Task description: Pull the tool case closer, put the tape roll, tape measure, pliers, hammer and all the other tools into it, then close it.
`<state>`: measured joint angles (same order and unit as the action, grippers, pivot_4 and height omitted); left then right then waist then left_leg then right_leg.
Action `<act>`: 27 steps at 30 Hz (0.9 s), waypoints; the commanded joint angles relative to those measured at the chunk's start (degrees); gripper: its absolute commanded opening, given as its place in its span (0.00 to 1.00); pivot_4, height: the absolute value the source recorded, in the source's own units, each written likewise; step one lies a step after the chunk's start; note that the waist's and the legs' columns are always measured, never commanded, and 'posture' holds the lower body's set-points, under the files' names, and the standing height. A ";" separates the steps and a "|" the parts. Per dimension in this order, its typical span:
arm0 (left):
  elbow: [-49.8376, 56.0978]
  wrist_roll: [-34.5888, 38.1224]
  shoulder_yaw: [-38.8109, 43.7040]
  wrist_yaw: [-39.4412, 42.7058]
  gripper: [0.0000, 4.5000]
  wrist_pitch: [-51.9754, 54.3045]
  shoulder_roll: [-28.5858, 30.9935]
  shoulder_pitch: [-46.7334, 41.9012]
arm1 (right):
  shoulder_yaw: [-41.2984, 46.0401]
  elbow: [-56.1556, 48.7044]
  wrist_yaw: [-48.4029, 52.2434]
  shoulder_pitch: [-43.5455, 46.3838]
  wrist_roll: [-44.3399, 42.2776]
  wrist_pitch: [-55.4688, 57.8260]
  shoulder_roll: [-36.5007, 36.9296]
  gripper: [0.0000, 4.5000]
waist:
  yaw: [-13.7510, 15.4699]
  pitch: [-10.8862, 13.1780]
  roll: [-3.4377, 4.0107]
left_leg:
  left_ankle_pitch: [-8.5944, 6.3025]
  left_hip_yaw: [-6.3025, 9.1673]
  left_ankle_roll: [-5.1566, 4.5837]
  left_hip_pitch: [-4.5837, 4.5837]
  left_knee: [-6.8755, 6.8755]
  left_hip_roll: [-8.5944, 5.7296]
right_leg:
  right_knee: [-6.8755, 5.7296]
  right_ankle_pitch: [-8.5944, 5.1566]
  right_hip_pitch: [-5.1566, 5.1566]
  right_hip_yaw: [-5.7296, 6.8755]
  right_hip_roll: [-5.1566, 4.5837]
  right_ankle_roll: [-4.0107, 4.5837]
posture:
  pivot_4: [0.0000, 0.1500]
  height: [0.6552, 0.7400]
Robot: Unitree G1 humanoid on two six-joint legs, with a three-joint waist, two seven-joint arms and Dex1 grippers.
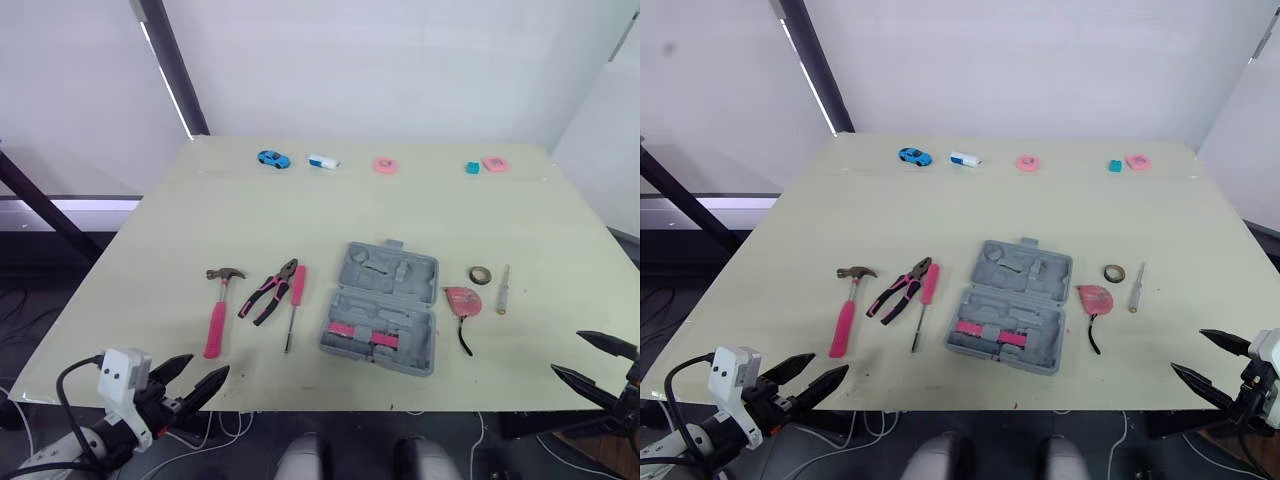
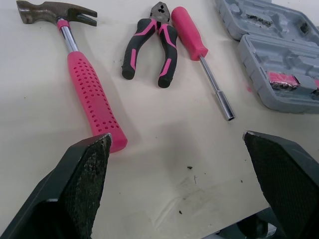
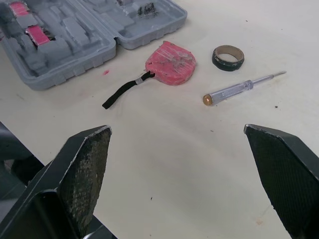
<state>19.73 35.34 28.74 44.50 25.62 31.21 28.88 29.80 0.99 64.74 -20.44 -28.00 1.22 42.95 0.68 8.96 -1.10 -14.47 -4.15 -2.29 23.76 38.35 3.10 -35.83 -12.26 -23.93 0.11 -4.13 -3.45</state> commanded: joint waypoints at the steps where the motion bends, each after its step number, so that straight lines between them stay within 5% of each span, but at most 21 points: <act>1: 2.21 1.70 0.26 0.00 1.00 0.94 1.70 -2.64 | 0.55 -3.51 -1.53 0.31 -0.16 0.39 0.24 1.00 | 0.02 0.00 0.00 | 0.00 0.00 0.00 0.00 0.00 0.00 | 0.00 0.00 0.00 0.00 0.00 0.00 | 1.00 1.00; 6: 2.54 3.33 -3.14 3.05 1.00 4.19 7.57 -11.92 | -3.08 -19.52 -10.90 0.72 -0.75 11.92 0.62 1.00 | 0.15 -0.10 0.16 | 0.02 0.06 0.02 -0.01 0.03 0.03 | -0.07 -0.01 0.01 0.05 0.04 -0.03 | 1.00 1.00; 9: 1.26 1.82 -5.97 4.62 1.00 4.41 11.08 -17.29 | -5.09 -28.02 -24.16 3.25 7.45 20.63 0.46 1.00 | -0.01 -0.10 0.17 | 0.13 -0.04 -0.19 0.03 0.00 0.01 | -0.05 0.11 0.00 0.00 0.03 0.18 | 1.00 1.00; 13: -5.73 0.67 -13.31 12.03 1.00 5.86 17.19 -30.75 | -10.30 -32.17 -23.43 14.52 -5.21 34.41 2.42 1.00 | 0.04 -0.08 0.14 | 0.12 -0.11 -0.17 0.11 0.02 -0.15 | -0.06 0.12 -0.10 -0.04 0.07 0.19 | 1.00 1.00; 16: -12.72 -2.45 -19.24 16.27 1.00 4.72 18.75 -39.90 | -13.50 -31.02 -25.59 20.94 -5.39 39.52 2.66 1.00 | 0.11 -0.09 0.13 | 0.16 -0.06 -0.14 0.07 0.03 -0.14 | -0.09 0.14 -0.05 0.01 0.16 0.22 | 1.00 1.00; 18: -17.11 -4.16 -23.16 21.29 1.00 2.90 18.97 -44.81 | -14.30 -29.37 -26.45 23.86 -6.36 42.30 2.39 0.91 | 0.20 -0.08 0.09 | 0.14 -0.07 -0.14 0.05 -0.03 -0.17 | -0.07 0.11 0.00 0.01 0.14 0.27 | 1.00 1.00; 21: -27.47 -9.56 -28.66 24.82 0.86 -1.70 16.71 -53.84 | -17.67 -26.56 -25.81 26.93 -3.98 41.69 2.71 0.65 | 0.33 -0.07 0.07 | 0.14 -0.17 -0.16 0.26 -0.03 -0.35 | -0.04 0.07 -0.07 0.05 0.13 0.25 | 1.00 1.00; 27: -49.00 -21.02 -39.07 32.35 0.27 -12.85 10.27 -69.80 | -29.75 -20.88 -21.57 33.64 3.13 38.71 3.77 0.01 | -0.01 -0.04 0.01 | 0.15 -0.11 -0.18 0.29 0.06 -0.39 | -0.06 0.08 0.00 0.08 0.17 0.16 | 1.00 1.00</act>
<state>-25.35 17.28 -8.64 74.47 16.51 41.92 -38.94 1.72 -20.17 41.65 11.58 -27.02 41.85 45.54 0.67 8.93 -1.09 -14.32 -4.26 -2.47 24.07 38.41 2.70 -35.88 -12.18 -23.95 0.18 -3.95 -3.29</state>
